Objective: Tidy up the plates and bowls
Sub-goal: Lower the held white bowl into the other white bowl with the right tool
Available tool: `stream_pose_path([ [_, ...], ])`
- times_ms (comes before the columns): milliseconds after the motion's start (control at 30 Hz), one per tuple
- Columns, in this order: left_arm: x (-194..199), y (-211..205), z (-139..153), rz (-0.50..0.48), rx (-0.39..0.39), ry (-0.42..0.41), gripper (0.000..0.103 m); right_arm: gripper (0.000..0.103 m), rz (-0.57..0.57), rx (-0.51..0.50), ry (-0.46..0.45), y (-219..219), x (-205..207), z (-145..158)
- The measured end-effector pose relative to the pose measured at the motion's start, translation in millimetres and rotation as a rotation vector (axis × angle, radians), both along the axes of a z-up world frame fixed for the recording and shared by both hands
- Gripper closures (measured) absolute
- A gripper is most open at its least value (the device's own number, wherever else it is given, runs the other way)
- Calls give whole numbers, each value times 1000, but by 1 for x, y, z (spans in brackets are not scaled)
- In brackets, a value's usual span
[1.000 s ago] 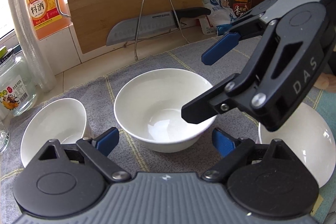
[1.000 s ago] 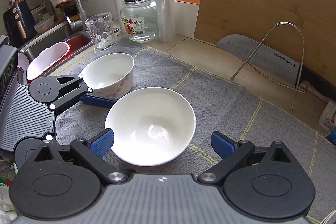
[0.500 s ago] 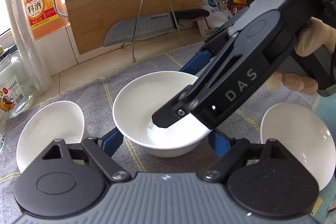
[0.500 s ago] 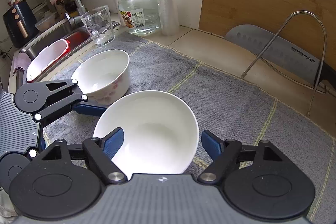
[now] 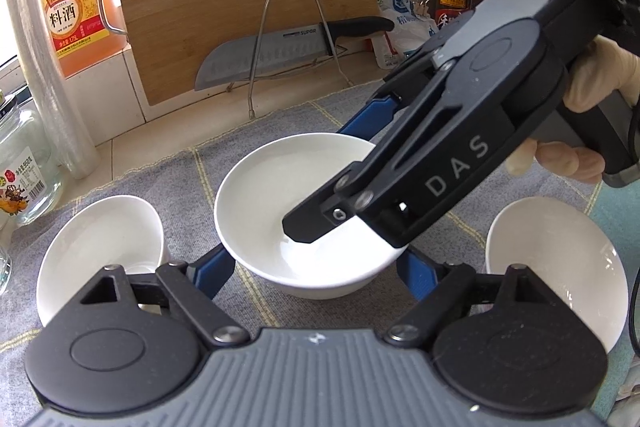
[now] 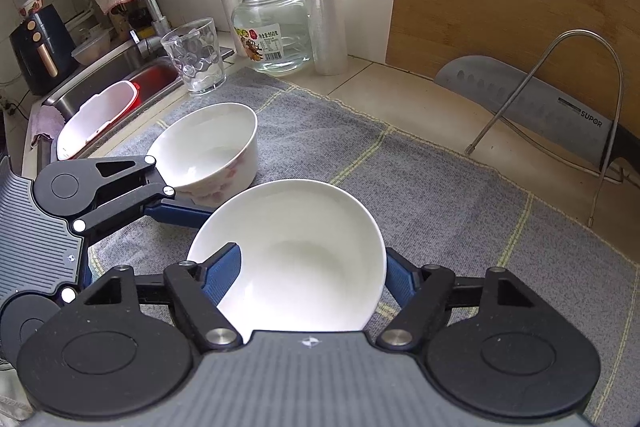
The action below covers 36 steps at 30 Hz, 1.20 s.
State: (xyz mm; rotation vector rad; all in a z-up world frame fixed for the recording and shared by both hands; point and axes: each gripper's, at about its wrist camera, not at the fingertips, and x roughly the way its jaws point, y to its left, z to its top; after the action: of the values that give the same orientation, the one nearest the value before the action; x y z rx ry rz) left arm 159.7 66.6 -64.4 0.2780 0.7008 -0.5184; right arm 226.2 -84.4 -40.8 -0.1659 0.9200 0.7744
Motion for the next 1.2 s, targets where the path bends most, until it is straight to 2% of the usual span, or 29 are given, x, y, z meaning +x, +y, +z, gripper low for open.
stream_pose_path([
  [600,-42,-11,49,-52,-7,-16,16,22,-18,60,-56,-23,-48,47],
  [933,-75,-27,56,-105,-18,-15,16,22,-61,61,-74,-44,-88,56],
  [1200,-91,-44,49,-163,-18,13,16,22,-124,59,-85,-64,-121,54],
])
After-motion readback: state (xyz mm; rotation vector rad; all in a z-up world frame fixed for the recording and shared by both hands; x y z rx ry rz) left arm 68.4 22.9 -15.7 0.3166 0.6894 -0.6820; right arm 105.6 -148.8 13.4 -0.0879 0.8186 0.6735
